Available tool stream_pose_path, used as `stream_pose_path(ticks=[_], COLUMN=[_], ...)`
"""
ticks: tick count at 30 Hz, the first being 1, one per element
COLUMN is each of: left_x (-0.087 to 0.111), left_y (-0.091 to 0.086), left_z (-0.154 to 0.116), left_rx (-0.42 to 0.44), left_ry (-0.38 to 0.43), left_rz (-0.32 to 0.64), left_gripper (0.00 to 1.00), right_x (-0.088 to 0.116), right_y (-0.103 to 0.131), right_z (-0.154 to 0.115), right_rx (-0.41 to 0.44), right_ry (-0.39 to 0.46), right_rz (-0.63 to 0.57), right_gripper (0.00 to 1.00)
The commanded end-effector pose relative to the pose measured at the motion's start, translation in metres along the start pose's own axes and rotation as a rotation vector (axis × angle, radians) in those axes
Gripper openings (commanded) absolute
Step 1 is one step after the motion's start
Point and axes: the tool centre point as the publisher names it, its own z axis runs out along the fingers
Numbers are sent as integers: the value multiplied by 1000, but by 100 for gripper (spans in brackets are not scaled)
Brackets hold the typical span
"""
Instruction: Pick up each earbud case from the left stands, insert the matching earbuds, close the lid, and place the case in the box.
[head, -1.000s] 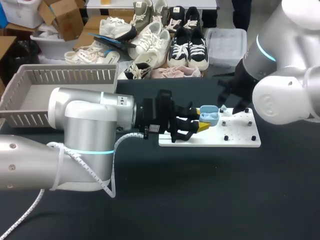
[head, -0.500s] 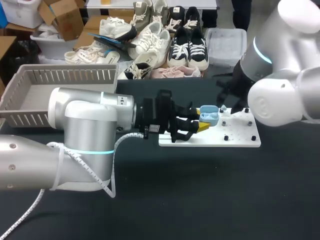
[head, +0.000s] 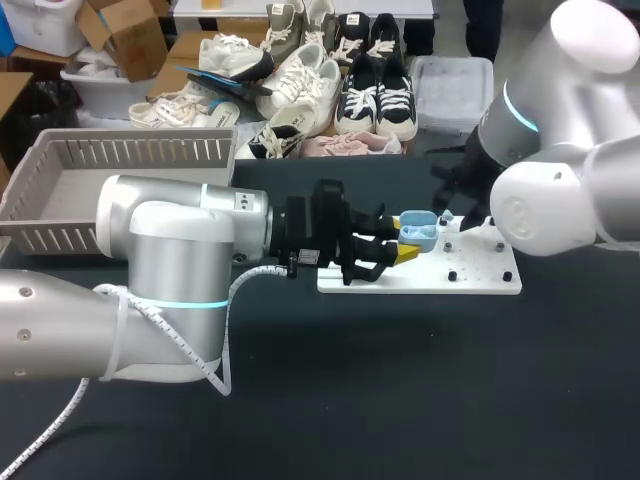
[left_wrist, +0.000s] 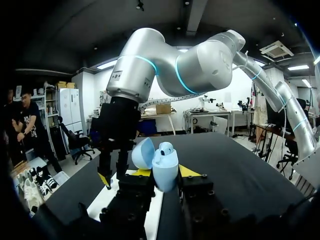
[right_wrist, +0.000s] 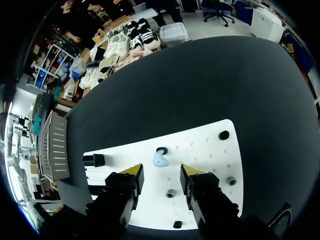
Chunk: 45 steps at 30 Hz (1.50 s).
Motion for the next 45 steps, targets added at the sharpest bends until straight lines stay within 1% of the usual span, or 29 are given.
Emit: stream_pose_path(ticks=[1,14,24,34,45], left_x=[1,1,1,1,1], left_y=[-1,-1,-1,-1,-1], left_z=[1,1,1,1,1], left_rx=[-8,-8,-8,-8,-8], left_ry=[-2,-2,-2,-2,-2], left_rz=[1,1,1,1,1], left_gripper=[0,0,0,0,0], right_x=[-2,-4,-5,-5,-6], right_y=[2,-1,2,3,5], right_z=[2,4,6,8,8], right_rx=[5,3,2,2,2], right_ry=[6,13,18,24,23], right_rz=[3,18,20,31,33], right_gripper=[45,41,39,33,29])
